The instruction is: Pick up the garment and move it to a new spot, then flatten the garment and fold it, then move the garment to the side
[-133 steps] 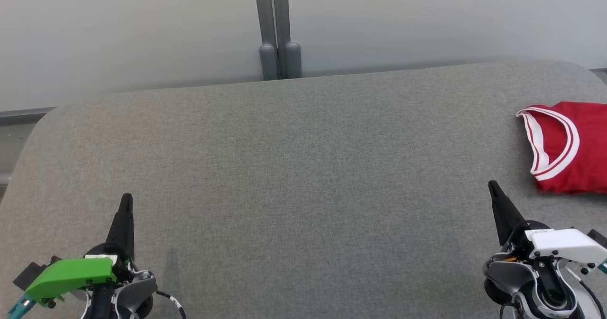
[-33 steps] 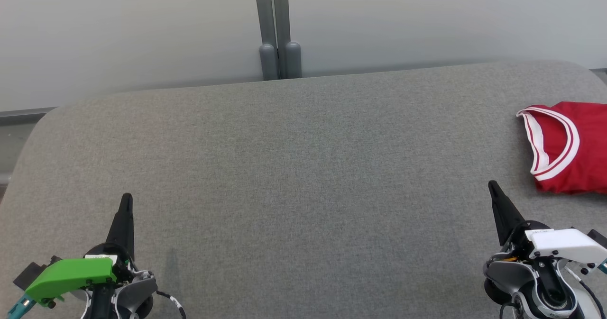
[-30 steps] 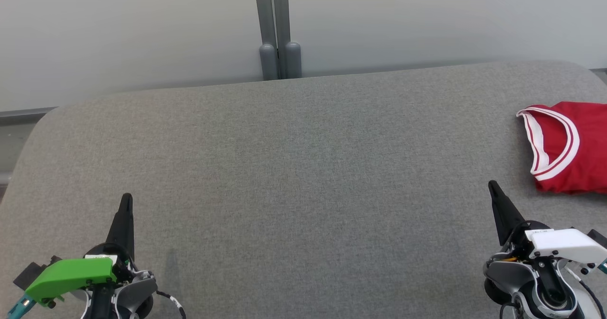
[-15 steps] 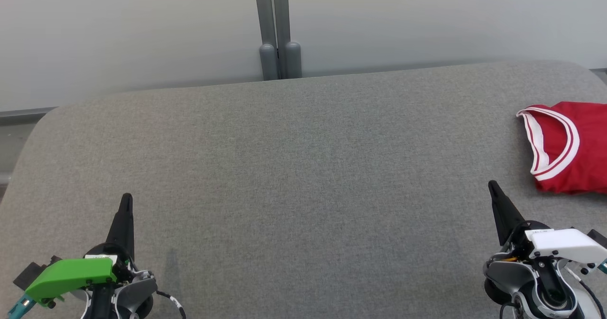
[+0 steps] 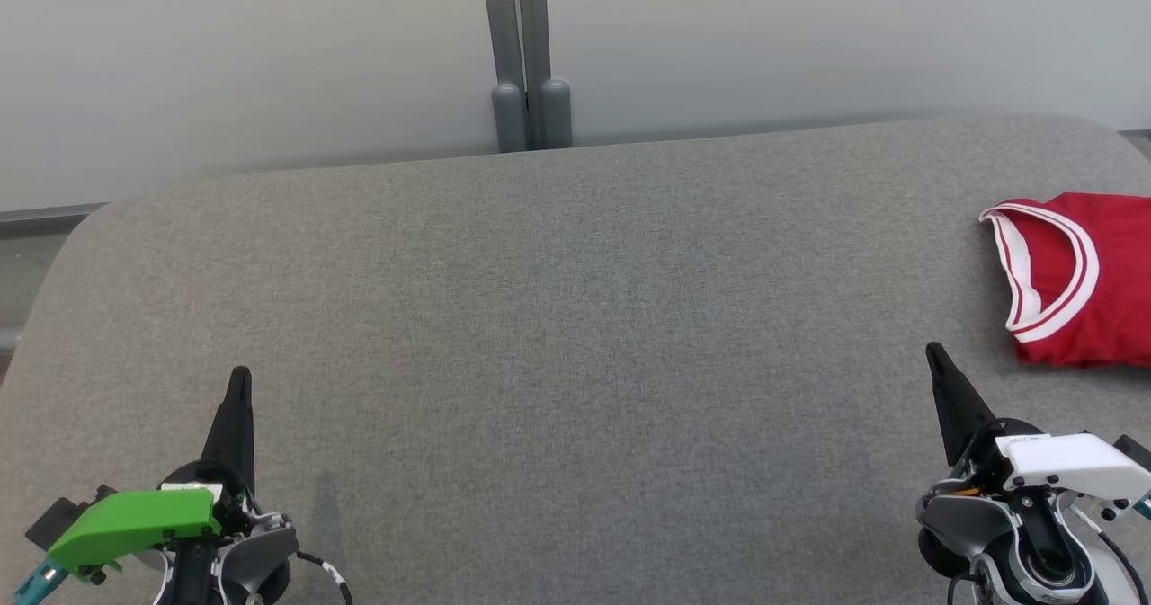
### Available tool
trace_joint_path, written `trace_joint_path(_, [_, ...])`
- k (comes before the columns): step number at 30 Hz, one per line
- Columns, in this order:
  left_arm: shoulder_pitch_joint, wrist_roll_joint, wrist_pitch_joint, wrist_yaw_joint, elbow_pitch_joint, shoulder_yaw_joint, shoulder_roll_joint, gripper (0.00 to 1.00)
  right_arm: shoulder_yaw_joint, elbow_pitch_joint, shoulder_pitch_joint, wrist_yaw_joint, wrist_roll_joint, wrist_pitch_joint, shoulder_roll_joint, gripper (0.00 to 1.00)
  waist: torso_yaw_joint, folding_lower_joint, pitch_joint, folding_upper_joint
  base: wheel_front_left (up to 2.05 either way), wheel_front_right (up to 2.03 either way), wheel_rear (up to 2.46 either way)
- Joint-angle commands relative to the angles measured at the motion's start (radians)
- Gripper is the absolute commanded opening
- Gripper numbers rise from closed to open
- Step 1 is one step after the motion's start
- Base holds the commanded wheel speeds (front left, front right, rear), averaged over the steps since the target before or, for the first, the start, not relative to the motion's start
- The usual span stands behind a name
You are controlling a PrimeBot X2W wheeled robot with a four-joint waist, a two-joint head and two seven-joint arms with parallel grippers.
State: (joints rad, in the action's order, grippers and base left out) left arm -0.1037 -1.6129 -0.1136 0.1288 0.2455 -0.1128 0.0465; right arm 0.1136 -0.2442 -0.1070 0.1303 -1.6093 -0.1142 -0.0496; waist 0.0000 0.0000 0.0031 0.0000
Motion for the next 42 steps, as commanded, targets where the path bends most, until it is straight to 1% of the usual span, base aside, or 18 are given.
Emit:
trace_joint_path(1, [-0.013, 0.000, -0.004, 0.004, -0.001, -0.003, 0.008, 0.00, 0.001, -0.002, -0.005, 0.001, -0.007, -0.003, -0.001, 0.00, 0.000, 0.0000, 0.000, 0.0000, 0.00, 0.00, 0.00])
trace_joint_path(42, [-0.013, 0.000, -0.004, 0.004, -0.001, -0.003, 0.008, 0.00, 0.001, -0.002, -0.005, 0.001, -0.007, -0.003, -0.001, 0.00, 0.000, 0.0000, 0.000, 0.0000, 0.00, 0.00, 0.00])
